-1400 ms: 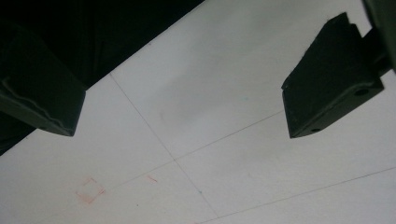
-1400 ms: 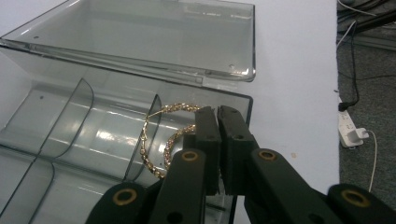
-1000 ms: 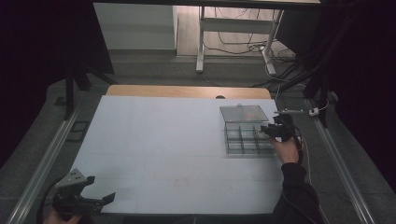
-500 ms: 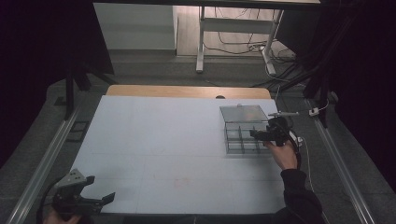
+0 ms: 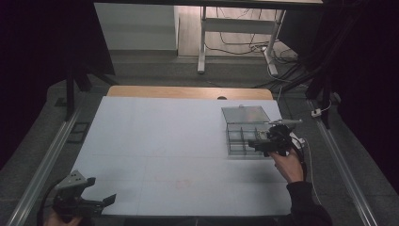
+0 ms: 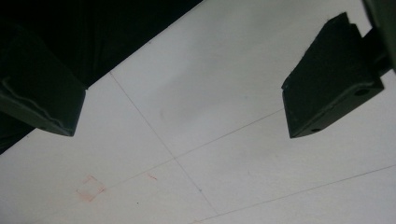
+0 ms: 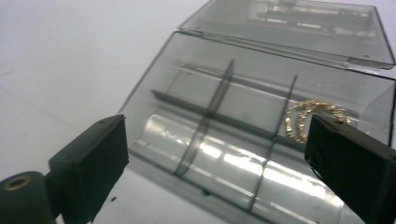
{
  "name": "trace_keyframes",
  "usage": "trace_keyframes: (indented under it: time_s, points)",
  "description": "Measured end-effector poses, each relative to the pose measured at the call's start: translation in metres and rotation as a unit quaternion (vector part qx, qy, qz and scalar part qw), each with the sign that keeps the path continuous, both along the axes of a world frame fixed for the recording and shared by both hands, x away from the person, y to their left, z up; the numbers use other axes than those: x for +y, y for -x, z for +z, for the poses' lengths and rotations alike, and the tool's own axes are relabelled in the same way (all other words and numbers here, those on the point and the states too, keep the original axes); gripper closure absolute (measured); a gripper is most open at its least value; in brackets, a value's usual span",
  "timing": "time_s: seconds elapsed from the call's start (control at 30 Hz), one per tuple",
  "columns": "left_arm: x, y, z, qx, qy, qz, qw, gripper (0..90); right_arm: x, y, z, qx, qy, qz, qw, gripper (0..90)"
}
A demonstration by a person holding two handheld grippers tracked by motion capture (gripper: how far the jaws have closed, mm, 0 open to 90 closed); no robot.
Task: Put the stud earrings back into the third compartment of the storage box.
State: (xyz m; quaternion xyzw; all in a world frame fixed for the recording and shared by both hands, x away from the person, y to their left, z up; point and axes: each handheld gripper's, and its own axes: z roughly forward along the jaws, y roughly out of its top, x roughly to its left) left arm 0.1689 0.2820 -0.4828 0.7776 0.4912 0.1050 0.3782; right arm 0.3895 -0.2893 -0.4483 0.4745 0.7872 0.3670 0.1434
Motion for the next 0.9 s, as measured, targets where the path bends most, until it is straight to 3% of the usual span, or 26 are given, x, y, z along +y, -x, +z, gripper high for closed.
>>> trace_keyframes:
  time_s: [0.27, 0.43, 0.67, 0.9]
  points:
    - [0.0, 0.0, 0.0, 0.0, -0.001, 0.0, 1.0, 0.0, 0.004, 0.031, 0.006, -0.002, 0.001, 0.038, 0.9993, 2.0]
    - [0.0, 0.0, 0.0, 0.0, -0.001, 0.0, 1.0, 0.0, 0.003, 0.048, 0.007, -0.011, 0.015, 0.053, 0.9984, 1.4]
    - [-0.001, 0.0, 0.0, -0.001, -0.002, 0.001, 1.0, 0.0, -0.003, 0.073, 0.009, -0.022, 0.005, 0.054, 0.9983, 0.0]
    - [0.0, 0.0, 0.0, -0.001, -0.001, 0.001, 1.0, 0.0, -0.011, 0.1, 0.014, -0.037, -0.023, 0.03, 0.9986, 0.0]
